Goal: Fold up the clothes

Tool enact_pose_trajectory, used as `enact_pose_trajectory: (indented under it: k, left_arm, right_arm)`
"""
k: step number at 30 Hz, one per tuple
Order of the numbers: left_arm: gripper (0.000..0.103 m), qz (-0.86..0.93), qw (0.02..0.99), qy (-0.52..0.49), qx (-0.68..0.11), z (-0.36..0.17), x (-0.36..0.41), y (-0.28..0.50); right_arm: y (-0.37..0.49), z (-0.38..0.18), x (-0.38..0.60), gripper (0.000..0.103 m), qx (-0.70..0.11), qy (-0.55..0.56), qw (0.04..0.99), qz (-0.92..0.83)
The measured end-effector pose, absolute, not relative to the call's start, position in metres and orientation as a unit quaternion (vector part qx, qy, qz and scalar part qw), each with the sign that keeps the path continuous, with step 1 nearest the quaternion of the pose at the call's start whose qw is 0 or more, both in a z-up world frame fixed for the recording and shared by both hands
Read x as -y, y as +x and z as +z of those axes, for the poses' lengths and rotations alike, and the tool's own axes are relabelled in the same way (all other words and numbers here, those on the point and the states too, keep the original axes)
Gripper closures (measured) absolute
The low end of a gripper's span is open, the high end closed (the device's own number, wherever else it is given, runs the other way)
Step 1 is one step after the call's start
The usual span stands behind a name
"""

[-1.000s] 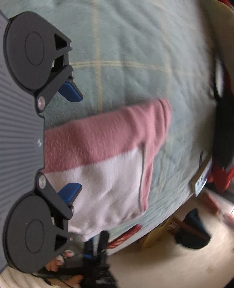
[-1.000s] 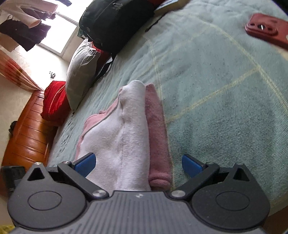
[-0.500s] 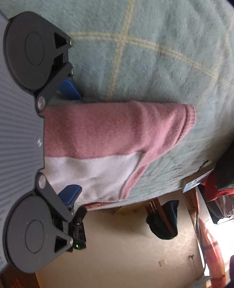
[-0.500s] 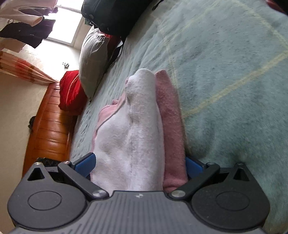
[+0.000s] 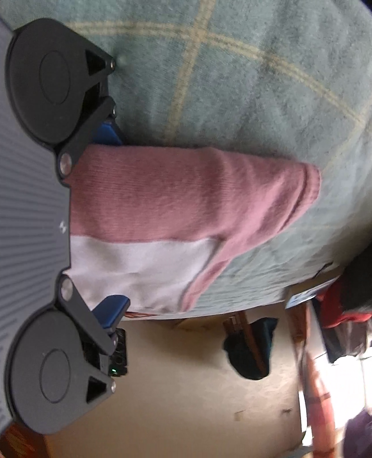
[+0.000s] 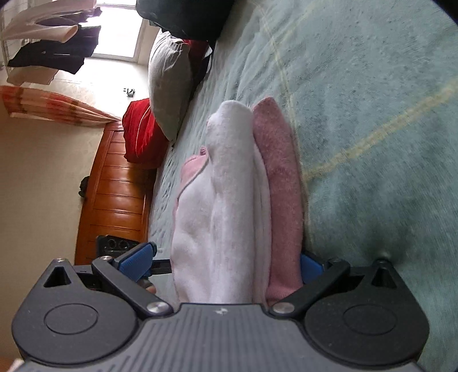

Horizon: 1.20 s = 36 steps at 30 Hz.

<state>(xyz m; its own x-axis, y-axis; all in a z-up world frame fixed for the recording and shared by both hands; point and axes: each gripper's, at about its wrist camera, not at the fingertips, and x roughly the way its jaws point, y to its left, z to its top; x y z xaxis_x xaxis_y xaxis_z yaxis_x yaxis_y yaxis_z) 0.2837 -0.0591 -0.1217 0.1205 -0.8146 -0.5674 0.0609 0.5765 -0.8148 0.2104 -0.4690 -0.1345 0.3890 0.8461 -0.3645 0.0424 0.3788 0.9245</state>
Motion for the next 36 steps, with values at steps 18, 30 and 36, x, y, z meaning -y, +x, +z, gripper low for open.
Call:
enact_pose_trajectory:
  k: [18,30,36]
  left_arm:
    - [0.001,-0.352,0.656,-0.334,-0.578,-0.128,0.074,0.296]
    - [0.002,-0.365,0.65,-0.355,-0.564,-0.122,0.071,0.289]
    - [0.002,-0.361,0.645,-0.379,-0.557,-0.134,0.068,0.287]
  right_arm:
    - [0.219,-0.133,0.462,0.0,-0.462,0.477,0.683,0.305]
    - [0.204,-0.126,0.458,0.0,-0.438,0.48,0.689,0.32]
    - [0.205,-0.132,0.456,0.0,-0.434,0.49,0.686,0.317]
